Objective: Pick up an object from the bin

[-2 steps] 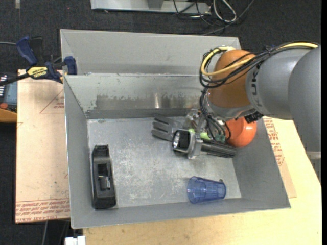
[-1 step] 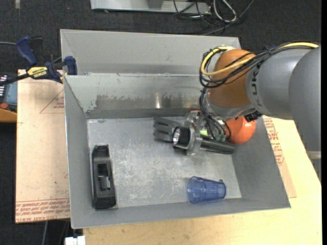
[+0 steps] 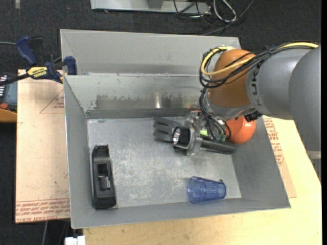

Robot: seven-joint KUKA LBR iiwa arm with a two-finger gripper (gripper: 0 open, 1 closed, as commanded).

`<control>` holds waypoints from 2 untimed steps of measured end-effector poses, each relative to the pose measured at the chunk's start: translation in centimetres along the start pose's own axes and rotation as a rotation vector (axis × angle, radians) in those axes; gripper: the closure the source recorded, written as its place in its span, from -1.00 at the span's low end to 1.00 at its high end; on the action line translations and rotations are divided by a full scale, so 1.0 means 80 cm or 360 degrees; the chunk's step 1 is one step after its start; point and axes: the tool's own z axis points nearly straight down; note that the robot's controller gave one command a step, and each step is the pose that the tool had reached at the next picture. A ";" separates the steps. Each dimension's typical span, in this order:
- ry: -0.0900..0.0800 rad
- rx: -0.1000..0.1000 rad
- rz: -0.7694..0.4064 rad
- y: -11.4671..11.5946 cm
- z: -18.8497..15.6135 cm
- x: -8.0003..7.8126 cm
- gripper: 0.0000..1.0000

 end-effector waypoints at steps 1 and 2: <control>-0.0003 -0.0001 0.0000 0.000 -0.005 0.000 1.00; -0.0001 -0.0001 0.0000 0.001 -0.016 0.000 1.00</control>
Offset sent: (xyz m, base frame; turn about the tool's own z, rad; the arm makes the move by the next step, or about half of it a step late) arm 0.0000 0.0001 0.0179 0.0000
